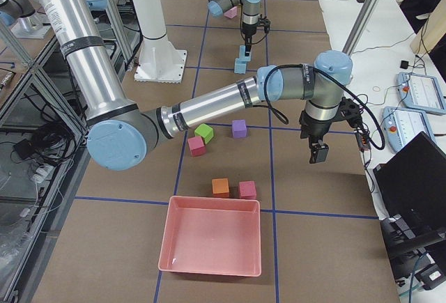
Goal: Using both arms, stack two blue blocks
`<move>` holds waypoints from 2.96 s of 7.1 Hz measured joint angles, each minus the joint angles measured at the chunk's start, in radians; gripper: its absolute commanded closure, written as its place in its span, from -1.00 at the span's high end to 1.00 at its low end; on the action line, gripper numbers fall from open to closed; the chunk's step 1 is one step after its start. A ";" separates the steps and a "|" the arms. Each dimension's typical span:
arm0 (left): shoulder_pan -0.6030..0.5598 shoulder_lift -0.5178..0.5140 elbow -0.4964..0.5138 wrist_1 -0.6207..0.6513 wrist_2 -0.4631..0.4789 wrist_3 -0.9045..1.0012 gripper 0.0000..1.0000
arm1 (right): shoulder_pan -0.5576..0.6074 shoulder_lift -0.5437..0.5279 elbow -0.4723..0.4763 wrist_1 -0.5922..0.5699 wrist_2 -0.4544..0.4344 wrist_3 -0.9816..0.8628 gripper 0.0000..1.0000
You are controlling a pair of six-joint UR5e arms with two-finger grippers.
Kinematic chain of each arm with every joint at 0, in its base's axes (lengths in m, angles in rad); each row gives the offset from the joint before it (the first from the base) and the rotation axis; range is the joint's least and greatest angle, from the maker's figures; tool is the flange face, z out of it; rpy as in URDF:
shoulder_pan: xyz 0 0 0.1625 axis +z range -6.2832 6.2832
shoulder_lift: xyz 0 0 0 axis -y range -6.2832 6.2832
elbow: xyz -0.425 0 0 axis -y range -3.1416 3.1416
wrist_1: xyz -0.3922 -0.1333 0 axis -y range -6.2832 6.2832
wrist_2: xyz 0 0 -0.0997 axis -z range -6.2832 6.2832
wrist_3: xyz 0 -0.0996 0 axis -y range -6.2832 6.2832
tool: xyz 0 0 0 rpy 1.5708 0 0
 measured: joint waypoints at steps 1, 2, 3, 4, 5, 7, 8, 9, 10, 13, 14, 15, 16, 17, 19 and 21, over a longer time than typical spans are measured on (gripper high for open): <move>0.011 0.003 0.000 -0.001 0.012 0.005 -0.10 | 0.000 0.000 0.000 -0.001 0.000 0.000 1.00; 0.016 0.004 0.001 -0.001 0.017 0.007 -0.10 | 0.000 0.000 0.000 -0.001 0.000 0.000 1.00; 0.019 0.004 0.000 -0.001 0.019 0.007 -0.10 | -0.001 0.000 0.000 -0.001 0.000 0.000 1.00; 0.021 0.004 0.000 -0.002 0.020 0.008 -0.10 | -0.001 0.001 -0.002 -0.001 -0.001 0.000 1.00; 0.027 0.004 0.000 -0.002 0.020 0.008 -0.10 | -0.001 0.002 -0.005 0.000 0.000 0.000 1.00; 0.041 0.004 0.003 -0.004 0.035 0.008 -0.10 | -0.002 0.004 -0.010 0.000 -0.001 0.000 1.00; 0.046 0.003 0.004 -0.005 0.039 0.008 -0.01 | -0.002 0.005 -0.012 0.000 -0.001 0.000 1.00; 0.048 0.003 0.004 -0.006 0.041 0.008 0.60 | -0.002 0.006 -0.016 0.000 -0.001 0.000 1.00; 0.049 0.004 0.003 -0.006 0.041 0.009 0.94 | -0.002 0.007 -0.018 0.000 -0.001 0.000 1.00; 0.046 0.004 -0.022 0.001 0.040 0.030 0.96 | -0.003 0.008 -0.019 0.000 -0.002 0.000 1.00; 0.024 0.006 -0.067 0.031 0.035 0.065 0.96 | -0.004 0.008 -0.020 0.000 -0.002 0.000 1.00; -0.029 0.016 -0.145 0.110 0.017 0.133 0.96 | -0.006 0.007 -0.021 0.001 -0.003 0.001 1.00; -0.115 0.056 -0.248 0.195 -0.032 0.220 0.96 | -0.009 0.004 -0.022 0.002 -0.003 0.003 1.00; -0.229 0.141 -0.359 0.247 -0.106 0.331 0.96 | -0.012 0.001 -0.025 0.005 -0.003 0.005 1.00; -0.467 0.360 -0.516 0.276 -0.206 0.599 0.96 | -0.017 0.000 -0.040 0.012 0.000 0.007 1.00; -0.672 0.535 -0.539 0.281 -0.266 0.894 0.96 | -0.021 -0.001 -0.047 0.013 0.002 0.007 1.00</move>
